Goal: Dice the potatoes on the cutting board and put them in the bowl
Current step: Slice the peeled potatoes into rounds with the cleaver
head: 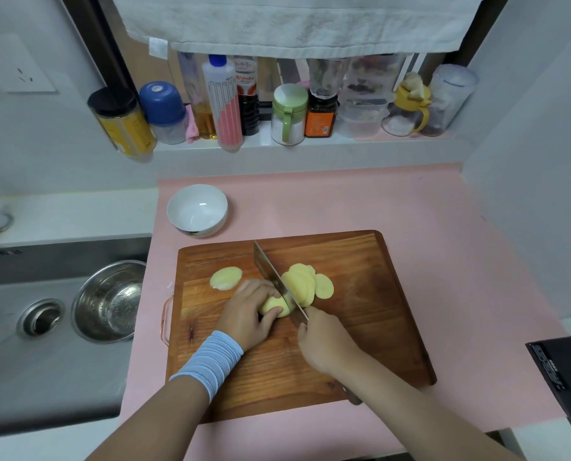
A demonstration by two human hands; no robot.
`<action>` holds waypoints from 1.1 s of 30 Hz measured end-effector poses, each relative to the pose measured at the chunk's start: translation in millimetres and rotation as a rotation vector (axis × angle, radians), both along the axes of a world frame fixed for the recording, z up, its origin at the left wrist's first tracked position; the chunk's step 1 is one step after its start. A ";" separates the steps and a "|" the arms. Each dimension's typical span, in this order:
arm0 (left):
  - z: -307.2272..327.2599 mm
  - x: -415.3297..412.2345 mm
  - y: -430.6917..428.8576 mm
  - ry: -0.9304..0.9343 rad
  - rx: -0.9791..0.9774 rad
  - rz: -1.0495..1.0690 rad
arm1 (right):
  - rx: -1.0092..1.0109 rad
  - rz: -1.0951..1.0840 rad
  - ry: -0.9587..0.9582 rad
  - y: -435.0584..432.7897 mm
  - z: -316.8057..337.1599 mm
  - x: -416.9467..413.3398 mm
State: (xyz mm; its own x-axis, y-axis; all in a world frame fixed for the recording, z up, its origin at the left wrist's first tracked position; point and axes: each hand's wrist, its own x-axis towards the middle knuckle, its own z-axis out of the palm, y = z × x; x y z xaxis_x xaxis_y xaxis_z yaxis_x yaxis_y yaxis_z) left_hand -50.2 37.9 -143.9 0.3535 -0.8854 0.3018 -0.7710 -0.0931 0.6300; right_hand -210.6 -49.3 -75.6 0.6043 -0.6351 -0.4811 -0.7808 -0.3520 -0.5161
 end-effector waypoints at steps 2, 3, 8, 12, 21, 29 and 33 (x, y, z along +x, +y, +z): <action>-0.3 -0.2 -0.1 -0.004 -0.003 -0.003 | -0.012 -0.006 -0.015 3.9 -1.6 -5.3; -0.5 -0.1 -0.5 -0.004 -0.007 -0.002 | -0.016 -0.009 -0.023 2.7 -1.6 -4.2; -2.3 0.3 0.9 0.001 -0.020 -0.008 | 0.005 -0.022 -0.039 -1.5 3.4 2.0; -0.9 1.3 1.4 -0.001 -0.014 -0.033 | 0.057 -0.047 -0.011 -8.4 8.3 -3.3; 3.1 0.4 2.8 -0.057 0.030 -0.066 | -0.077 -0.009 -0.062 3.6 31.5 -5.8; 3.4 0.0 2.0 -0.054 0.001 -0.024 | -0.206 0.084 -0.061 18.8 42.7 -2.6; 0.4 -1.2 2.3 -0.048 -0.049 -0.007 | -0.214 0.090 -0.054 21.6 42.7 -2.8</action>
State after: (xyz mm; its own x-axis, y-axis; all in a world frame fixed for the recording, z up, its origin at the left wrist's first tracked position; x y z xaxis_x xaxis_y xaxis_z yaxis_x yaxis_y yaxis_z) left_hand -51.4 40.2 -143.4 0.3315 -0.8716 0.3610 -0.8008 -0.0577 0.5961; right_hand -213.4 -27.7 -32.9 0.6842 -0.6616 -0.3070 -0.7148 -0.5247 -0.4624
